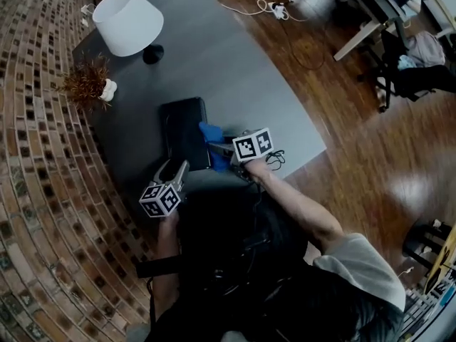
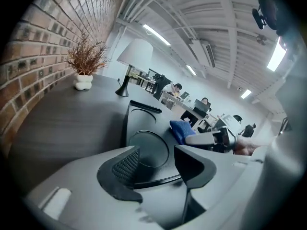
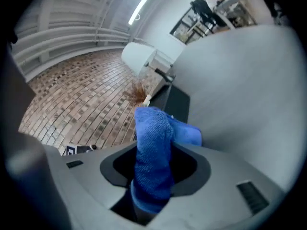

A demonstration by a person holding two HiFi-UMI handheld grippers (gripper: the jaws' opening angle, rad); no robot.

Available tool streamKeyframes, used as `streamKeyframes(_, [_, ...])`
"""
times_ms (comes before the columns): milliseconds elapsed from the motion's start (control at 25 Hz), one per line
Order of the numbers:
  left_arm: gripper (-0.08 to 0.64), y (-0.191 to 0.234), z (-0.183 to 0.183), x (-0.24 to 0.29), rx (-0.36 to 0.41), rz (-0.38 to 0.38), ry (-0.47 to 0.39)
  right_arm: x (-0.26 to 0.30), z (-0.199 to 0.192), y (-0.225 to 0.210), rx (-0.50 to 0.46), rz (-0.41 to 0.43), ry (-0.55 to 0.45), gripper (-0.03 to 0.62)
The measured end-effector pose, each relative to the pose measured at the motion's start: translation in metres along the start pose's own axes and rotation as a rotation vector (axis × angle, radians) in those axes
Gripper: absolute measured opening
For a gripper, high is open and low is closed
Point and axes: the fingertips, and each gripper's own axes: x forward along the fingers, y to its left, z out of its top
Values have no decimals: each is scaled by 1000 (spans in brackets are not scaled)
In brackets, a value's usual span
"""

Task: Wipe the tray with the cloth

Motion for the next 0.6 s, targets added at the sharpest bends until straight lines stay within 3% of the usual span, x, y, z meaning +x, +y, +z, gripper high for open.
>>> streamKeyframes(160, [222,0,-1,-1,3,5,6,-8,-69,14,173,104,127,169])
streamKeyframes(280, [222,0,-2,-1,11,18,11,-24,-105,18,200,162,275,169])
streamKeyframes(360, [222,0,-3,0,13,29,10,-29,-70,-3,181,123,204,169])
streamKeyframes(520, [222,1,-3,0,25,48,8,-13,76,-58,171,-2,-129,169])
streamKeyframes(600, [222,0,-4,-1,32,53,11,11,125,-72,143,-24,-186,169])
